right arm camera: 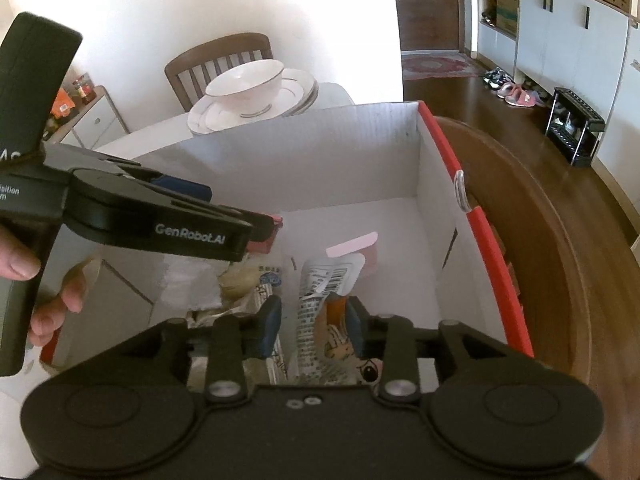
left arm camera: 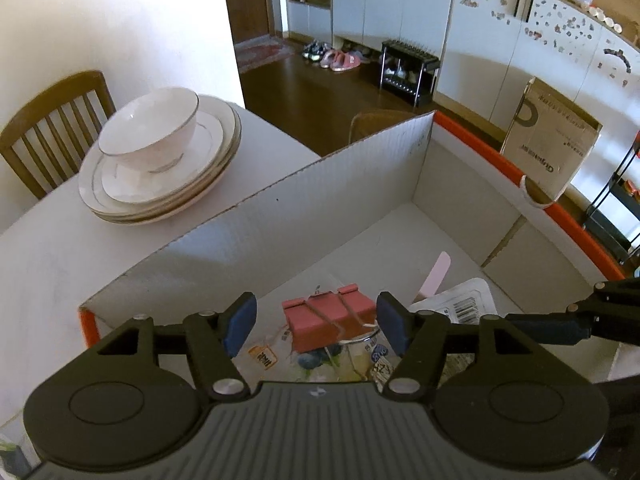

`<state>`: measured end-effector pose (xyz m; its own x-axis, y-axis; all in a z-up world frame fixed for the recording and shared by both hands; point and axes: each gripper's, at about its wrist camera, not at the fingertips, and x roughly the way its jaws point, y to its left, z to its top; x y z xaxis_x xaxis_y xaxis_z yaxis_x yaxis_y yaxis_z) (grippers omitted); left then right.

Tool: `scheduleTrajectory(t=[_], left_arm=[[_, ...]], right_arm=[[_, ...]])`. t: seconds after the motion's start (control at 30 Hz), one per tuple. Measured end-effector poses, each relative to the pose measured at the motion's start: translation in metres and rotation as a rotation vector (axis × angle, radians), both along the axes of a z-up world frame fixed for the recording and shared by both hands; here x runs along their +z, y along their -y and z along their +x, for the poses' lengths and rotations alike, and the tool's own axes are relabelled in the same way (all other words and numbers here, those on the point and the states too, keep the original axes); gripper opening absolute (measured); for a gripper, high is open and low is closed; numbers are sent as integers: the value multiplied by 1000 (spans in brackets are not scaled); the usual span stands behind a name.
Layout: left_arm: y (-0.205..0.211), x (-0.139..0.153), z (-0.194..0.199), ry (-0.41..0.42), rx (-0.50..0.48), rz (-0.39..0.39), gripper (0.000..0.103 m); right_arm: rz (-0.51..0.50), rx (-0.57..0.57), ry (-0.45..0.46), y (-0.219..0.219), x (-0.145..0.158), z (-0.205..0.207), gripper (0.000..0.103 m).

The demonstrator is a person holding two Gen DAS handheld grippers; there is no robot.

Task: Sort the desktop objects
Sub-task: 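Lower and open both grippers to drop the clip and packet into the box, then lift both open grippers from the box and move them to the table items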

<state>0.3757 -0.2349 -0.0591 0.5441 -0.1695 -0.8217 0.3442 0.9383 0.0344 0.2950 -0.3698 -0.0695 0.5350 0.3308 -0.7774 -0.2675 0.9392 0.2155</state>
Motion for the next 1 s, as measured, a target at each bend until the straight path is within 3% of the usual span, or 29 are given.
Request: scheduleTrajectory(t=[0.27, 0.37, 0.57, 0.7, 0.87, 1.0], left_arm=[[-12, 22, -26, 45, -1, -57, 66], [-17, 31, -38, 67, -6, -74, 66], [-26, 47, -62, 99, -20, -101, 66], [-34, 54, -77, 110, -18, -126, 66], [-46, 61, -95, 124, -22, -157, 68], [-60, 65, -111, 143, -18, -179, 71]], right_arm=[[9, 13, 16, 1, 18, -8, 36], [25, -3, 14, 3, 22, -11, 48], [17, -14, 40, -1, 30, -17, 53], [12, -11, 64, -7, 36, -24, 65], [2, -1, 79, -16, 41, -35, 66], [-5, -2, 97, -24, 45, -45, 73]])
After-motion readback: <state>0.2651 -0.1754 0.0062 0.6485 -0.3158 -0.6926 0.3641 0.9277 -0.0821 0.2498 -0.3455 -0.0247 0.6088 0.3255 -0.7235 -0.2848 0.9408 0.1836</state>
